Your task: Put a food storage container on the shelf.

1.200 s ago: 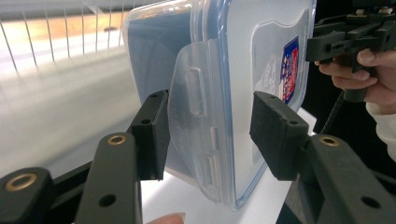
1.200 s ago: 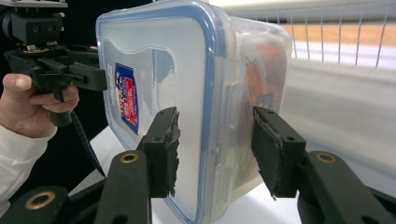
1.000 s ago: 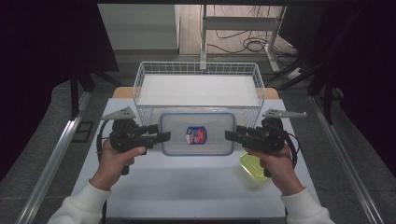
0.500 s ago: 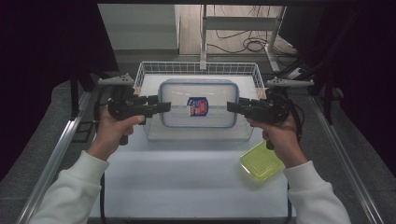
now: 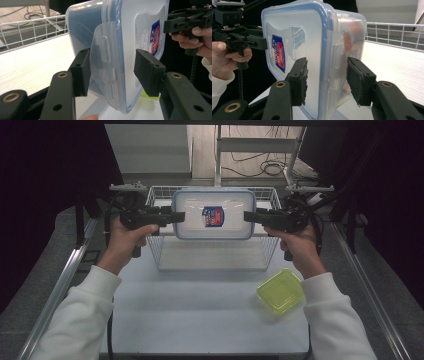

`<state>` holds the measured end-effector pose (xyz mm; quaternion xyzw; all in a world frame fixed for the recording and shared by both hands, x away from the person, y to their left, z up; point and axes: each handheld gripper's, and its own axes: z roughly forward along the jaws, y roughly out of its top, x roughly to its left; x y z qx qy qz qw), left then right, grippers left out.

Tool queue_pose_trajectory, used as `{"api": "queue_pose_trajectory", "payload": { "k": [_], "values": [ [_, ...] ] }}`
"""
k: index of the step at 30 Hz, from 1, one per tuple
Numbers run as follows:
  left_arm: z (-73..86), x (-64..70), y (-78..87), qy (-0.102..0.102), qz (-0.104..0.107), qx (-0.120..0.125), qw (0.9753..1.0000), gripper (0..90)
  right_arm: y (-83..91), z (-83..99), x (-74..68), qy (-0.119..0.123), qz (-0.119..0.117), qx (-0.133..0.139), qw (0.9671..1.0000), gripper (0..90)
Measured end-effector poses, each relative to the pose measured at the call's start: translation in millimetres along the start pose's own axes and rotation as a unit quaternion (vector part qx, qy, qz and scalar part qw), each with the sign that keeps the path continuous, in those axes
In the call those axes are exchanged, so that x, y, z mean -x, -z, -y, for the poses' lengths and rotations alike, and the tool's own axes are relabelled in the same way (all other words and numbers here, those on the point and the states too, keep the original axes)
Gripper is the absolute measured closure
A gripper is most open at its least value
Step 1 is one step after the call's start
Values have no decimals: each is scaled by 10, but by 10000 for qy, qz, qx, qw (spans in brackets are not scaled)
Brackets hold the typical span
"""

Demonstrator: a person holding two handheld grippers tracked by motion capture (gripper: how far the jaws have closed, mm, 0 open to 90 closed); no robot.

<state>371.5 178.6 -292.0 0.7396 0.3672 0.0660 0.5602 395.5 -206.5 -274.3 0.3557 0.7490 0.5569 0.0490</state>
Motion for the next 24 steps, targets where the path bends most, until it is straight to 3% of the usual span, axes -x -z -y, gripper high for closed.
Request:
{"api": "queue_pose_trajectory", "payload": {
  "k": [10, 15, 18, 24],
  "values": [
    [2, -274, -252, 392, 45, -169, 9991, 485, -195, -32, 304, -394, 94, -231, 9989, 513],
    [10, -321, -297, 496, 56, -177, 9986, 483, -246, -30, 364, -464, 98, -304, 9984, 511],
    [-3, -343, -320, 578, 36, -127, 9982, 481, -276, -38, 421, -625, 75, -268, 9977, 508],
    [-25, -403, -340, 801, 24, -52, 9968, 479, -324, -78, 439, -666, 184, -276, 9972, 497]
  ]
}}
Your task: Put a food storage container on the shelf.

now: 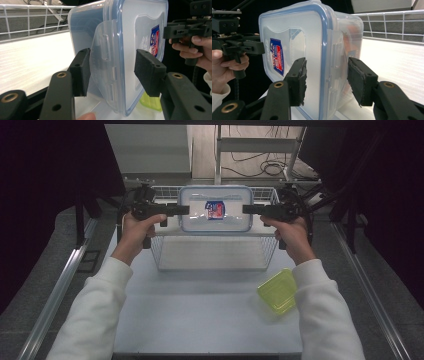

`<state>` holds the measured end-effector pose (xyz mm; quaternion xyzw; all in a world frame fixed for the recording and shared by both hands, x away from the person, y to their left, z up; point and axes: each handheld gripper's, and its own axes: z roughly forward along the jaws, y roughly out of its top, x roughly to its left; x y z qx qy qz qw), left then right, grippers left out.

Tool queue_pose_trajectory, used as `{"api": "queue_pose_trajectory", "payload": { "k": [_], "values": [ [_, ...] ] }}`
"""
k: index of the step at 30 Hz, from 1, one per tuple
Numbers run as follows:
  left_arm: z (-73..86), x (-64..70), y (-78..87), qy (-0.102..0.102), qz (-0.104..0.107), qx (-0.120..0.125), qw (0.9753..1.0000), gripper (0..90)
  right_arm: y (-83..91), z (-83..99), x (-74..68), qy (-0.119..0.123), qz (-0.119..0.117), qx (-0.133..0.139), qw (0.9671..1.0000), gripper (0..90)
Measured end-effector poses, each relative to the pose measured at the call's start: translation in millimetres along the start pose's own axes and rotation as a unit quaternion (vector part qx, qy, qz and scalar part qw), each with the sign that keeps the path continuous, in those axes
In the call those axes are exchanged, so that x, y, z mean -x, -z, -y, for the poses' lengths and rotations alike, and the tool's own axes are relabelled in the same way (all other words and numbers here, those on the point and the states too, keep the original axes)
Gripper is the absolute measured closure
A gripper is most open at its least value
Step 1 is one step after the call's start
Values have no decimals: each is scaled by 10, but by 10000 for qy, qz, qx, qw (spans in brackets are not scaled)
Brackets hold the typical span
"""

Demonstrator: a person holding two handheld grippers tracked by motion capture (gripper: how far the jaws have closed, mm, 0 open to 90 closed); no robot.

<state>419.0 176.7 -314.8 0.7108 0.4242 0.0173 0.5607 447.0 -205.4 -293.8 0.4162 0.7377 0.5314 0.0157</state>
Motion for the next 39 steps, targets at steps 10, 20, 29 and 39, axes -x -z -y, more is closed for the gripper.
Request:
{"api": "queue_pose_trajectory", "payload": {
  "k": [10, 20, 29, 39],
  "values": [
    [-89, -105, -138, 318, -568, -35, 9979, 363, -134, 10, -13, -80, 554, -46, 9984, 490],
    [-113, -131, -164, 454, -622, 130, 9969, 225, -46, 53, -32, -159, 405, 133, 9990, 460],
    [95, 170, 175, -114, -516, 133, 9985, 650, 120, 175, -74, -97, 196, 219, 9995, 423],
    [351, 304, -54, -574, -301, -530, 9965, 900, 227, 389, -173, -29, -20, 265, 9996, 375]
  ]
}}
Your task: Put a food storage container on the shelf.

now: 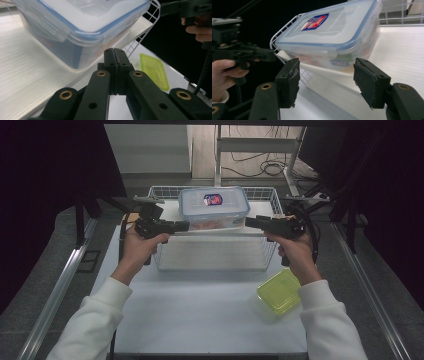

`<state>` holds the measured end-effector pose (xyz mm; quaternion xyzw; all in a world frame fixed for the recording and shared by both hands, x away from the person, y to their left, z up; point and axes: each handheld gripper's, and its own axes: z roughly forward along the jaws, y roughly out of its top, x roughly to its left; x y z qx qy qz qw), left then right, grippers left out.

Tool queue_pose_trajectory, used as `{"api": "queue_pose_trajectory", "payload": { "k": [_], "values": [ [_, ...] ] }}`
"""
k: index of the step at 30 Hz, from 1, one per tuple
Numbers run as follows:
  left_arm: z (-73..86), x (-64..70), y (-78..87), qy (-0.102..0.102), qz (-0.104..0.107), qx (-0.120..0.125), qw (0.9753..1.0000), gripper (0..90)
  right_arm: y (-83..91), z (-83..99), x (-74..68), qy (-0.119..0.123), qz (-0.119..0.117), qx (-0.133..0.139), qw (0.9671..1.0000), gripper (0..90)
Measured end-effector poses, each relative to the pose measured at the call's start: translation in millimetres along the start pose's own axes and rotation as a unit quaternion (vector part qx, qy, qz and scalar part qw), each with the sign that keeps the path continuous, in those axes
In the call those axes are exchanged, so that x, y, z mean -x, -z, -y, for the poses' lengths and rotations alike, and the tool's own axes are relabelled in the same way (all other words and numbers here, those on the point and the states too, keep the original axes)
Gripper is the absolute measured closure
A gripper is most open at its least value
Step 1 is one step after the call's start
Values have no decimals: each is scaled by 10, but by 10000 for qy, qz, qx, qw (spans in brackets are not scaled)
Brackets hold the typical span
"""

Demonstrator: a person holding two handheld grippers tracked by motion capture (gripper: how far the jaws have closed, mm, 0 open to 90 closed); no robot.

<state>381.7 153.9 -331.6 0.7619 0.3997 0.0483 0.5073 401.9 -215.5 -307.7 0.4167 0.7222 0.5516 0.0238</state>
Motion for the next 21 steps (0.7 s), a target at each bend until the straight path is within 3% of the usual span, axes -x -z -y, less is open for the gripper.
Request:
{"api": "queue_pose_trajectory", "payload": {
  "k": [6, 13, 16, 21],
  "values": [
    [8, -70, -83, 94, -14, -38, 9999, 900, 16, 83, -18, 95, -179, -81, 9998, 354],
    [-17, -180, -112, 260, -68, -14, 9996, 900, 25, 140, 22, 43, -216, -113, 9997, 349],
    [-35, -205, -128, 341, 6, 8, 9994, 900, 13, 166, 40, 65, -234, -129, 9996, 345],
    [-65, -197, -157, 320, -26, -19, 9995, 900, 8, 192, 67, 32, -229, -154, 9996, 344]
  ]
}}
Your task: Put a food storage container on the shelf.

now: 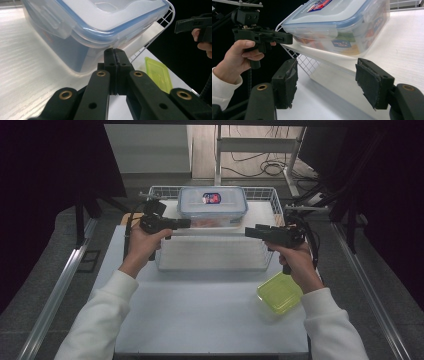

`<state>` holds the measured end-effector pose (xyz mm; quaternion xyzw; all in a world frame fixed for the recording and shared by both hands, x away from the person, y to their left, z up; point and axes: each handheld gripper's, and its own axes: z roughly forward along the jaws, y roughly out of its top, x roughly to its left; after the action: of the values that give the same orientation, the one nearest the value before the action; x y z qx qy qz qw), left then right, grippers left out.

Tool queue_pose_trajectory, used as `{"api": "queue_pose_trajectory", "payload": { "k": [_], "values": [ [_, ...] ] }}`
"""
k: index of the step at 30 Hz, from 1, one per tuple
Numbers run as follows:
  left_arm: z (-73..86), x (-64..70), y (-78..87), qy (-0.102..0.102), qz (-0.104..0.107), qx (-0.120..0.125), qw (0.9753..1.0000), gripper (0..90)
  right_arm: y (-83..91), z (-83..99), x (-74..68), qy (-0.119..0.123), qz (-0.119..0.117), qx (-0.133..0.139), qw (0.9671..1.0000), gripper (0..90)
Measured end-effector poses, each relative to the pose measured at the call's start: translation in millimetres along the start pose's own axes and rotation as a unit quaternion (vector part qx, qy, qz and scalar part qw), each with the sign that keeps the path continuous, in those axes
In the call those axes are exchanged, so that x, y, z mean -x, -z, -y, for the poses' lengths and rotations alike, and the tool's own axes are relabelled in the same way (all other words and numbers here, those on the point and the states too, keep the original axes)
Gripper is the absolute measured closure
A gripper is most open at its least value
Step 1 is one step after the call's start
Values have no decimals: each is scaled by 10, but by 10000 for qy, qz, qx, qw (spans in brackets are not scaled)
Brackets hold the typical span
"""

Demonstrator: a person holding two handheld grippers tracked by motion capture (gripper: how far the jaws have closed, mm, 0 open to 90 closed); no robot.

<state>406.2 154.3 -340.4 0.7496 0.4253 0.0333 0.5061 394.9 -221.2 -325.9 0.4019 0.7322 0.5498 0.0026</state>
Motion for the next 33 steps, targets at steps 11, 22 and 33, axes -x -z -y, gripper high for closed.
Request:
{"api": "queue_pose_trajectory", "payload": {
  "k": [11, 22, 33],
  "values": [
    [18, 37, 48, -33, -23, 9, 10000, 900, 39, 52, -44, 83, -64, 4, 9999, 343],
    [428, 295, 335, -51, -88, 266, 9996, 698, 202, 269, -71, 223, -81, 38, 9997, 346],
    [1073, 397, 407, -218, -237, -15, 9995, 340, 282, 689, 0, 503, 139, -234, 9984, 349]
  ]
}}
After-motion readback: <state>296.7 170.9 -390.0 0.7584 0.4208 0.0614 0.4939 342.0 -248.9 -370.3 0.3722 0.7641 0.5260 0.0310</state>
